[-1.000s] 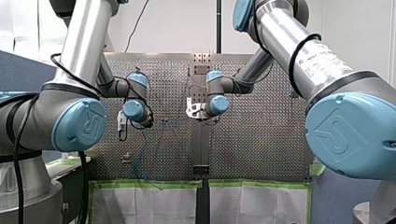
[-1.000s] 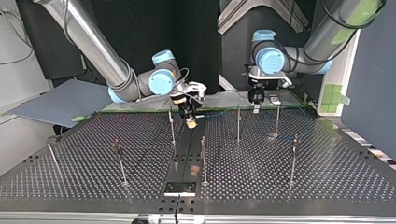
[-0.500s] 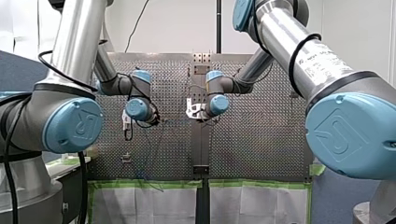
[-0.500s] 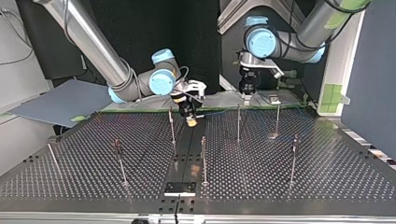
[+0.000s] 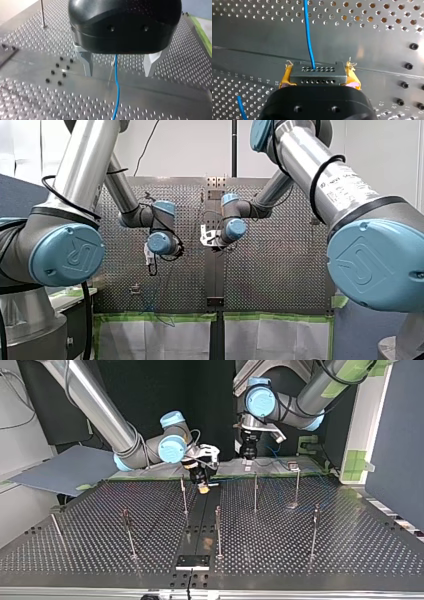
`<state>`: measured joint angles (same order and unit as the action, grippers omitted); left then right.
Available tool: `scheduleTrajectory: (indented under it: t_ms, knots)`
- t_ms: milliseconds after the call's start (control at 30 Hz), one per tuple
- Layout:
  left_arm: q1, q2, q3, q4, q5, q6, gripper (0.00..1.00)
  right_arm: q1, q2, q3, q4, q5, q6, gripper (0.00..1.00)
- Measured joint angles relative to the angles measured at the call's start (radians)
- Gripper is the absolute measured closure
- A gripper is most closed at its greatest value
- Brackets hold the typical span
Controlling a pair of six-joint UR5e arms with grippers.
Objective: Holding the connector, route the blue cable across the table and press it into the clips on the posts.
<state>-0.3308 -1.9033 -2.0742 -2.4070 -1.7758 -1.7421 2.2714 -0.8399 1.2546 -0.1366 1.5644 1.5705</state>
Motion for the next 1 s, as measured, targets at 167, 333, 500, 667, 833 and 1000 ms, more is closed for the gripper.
scheduleTrajectory:
  t_ms: [167,333,500,667,833,1000]
  knots:
    - [-0.037,-0.004,0.025,0.001,0.002,-0.014,0.00,0.003,-0.014,0.000,0.007,-0.001,-0.001,1.00]
    - [-0.040,-0.005,0.054,-0.009,0.004,-0.024,0.00,0.006,-0.020,0.001,0.020,-0.001,-0.004,1.00]
    - [-0.028,-0.006,0.070,-0.016,0.007,-0.043,0.00,0.007,-0.033,0.001,0.026,-0.002,-0.004,1.00]
    - [-0.014,-0.006,0.073,-0.021,0.021,-0.054,0.00,0.009,-0.052,0.001,0.033,-0.002,-0.004,1.00]
    - [-0.015,-0.015,0.082,-0.028,0.044,-0.057,0.00,0.013,-0.064,0.001,0.035,-0.004,-0.003,1.00]
    - [-0.029,-0.052,0.119,-0.049,0.045,-0.059,0.00,0.018,-0.066,0.001,0.037,-0.004,-0.004,1.00]
